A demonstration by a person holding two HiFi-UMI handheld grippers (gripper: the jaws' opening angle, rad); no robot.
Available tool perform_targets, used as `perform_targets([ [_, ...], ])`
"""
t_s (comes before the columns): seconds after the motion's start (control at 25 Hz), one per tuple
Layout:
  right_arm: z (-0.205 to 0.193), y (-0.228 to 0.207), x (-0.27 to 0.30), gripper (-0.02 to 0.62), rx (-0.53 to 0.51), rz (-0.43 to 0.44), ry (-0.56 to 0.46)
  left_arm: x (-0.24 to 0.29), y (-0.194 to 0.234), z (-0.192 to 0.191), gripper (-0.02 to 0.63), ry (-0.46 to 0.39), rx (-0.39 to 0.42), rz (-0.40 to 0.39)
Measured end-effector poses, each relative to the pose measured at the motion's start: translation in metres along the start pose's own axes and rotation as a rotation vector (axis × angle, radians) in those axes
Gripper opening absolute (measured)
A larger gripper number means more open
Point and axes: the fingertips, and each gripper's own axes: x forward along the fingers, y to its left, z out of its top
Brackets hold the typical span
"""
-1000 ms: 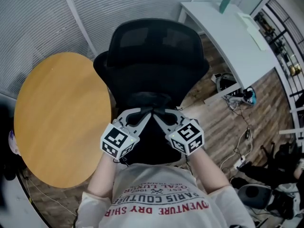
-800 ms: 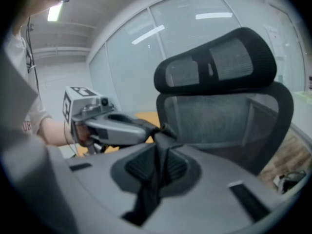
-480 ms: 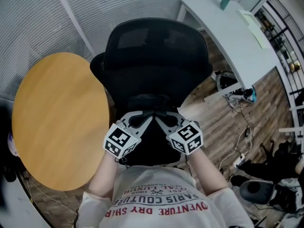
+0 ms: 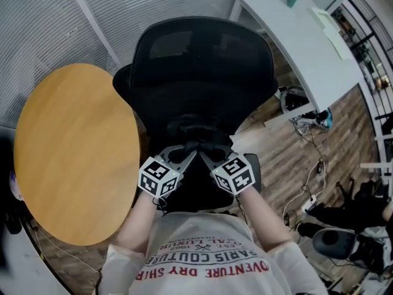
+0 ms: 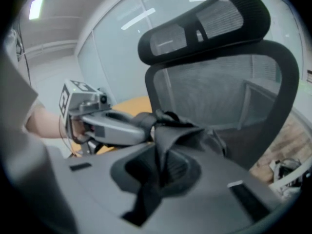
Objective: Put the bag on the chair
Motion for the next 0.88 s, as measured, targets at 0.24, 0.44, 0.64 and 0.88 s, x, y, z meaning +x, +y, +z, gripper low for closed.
perform_targets([
  [0.24,-0.051,-0.019,0.023,0.048,0.019,-0.027,0.145,0.017,0.018,-0.065,0.06,0.135,-0.046,0.053],
  [0.44,-0.066,-0.03,0.03,0.048,0.05,-0.054,0.154,0.019,0.026,-0.079,0.067,0.096,-0.106,0.036],
  [0.64,-0.072,-0.037,0.041,0.048,0.067,-0.089,0.137,0.029,0.043,-0.09,0.08,0.08,-0.082,0.095],
  [0.88,-0.077,-0.035,0.039,0.17,0.086,-0.118,0.136,0.031,0.046,-0.092,0.112,0.073,-0.061,0.146],
])
